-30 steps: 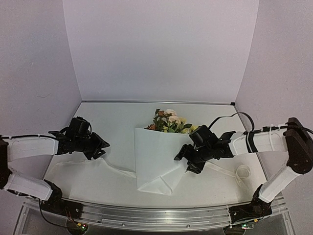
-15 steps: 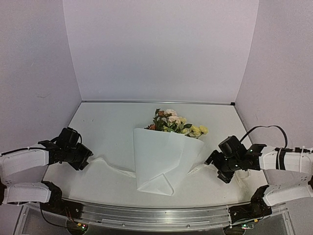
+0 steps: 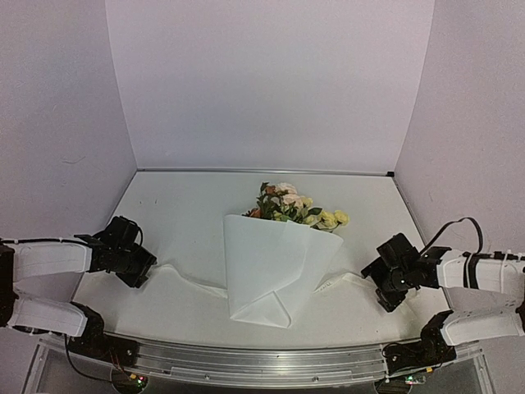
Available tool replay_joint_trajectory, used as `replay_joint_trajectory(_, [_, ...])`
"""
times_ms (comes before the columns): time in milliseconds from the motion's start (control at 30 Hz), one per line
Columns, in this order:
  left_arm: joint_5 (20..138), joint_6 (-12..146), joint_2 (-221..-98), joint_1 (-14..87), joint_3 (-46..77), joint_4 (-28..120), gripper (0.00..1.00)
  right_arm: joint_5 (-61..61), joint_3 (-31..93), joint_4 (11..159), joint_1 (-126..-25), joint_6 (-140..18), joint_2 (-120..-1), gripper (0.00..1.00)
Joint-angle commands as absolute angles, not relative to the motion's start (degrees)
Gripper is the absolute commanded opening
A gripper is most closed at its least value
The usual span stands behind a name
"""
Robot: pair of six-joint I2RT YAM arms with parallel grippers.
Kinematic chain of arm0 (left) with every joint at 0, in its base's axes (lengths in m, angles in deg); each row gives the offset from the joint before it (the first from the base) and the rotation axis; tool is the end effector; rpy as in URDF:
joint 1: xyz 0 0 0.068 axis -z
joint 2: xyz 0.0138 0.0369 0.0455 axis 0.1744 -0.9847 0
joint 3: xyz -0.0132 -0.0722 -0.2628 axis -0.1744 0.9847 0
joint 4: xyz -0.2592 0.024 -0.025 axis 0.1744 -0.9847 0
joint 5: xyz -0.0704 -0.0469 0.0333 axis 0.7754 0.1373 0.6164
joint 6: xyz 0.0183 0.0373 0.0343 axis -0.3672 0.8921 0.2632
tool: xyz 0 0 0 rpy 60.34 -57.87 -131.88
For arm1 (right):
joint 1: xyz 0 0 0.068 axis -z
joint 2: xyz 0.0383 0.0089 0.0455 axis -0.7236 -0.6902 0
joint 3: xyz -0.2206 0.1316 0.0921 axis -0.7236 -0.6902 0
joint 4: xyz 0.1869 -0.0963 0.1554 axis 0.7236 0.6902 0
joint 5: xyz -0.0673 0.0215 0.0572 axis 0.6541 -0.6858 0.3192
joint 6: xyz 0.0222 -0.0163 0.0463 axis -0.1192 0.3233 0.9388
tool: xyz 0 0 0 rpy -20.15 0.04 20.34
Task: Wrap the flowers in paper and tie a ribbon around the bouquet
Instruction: Place the folded bouquet on the ribbon, then adjust the folded bouquet on the ribbon.
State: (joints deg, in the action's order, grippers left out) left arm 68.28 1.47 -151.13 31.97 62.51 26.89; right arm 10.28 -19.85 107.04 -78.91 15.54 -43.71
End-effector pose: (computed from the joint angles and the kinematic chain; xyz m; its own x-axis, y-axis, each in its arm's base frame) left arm 0.1818 -0.0716 0.1442 -0.5185 -0.8427 -0.1449 -0.6965 0.5146 -0.5001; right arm 0.1558 0.0976 0.1457 -0.6015 0.7938 -0.0898 0.6807 0.5681 0.4625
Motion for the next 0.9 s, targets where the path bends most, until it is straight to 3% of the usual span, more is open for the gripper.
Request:
replay_joint_trajectory(0, [66.53,3.34,-152.66,30.83,61.49,29.49,0.52,12.81,-19.03,107.28,-77.05,17.66,-43.91,0.88])
replay_joint_trajectory(367, [69.01,13.93,-154.69,30.32,56.16,29.78,0.46,10.53,-9.67,103.01,-81.73,7.00,-50.56,0.74])
replay_joint_trajectory(633, [68.14,18.96,-153.34,38.52,51.20,30.94,0.36,9.00,-2.55,101.27,-84.86,3.09,-60.82,0.43])
replay_joint_trajectory(867, [74.30,20.55,-164.18,43.75,46.76,38.49,0.13,8.34,0.51,101.09,-88.53,4.12,-66.87,0.22])
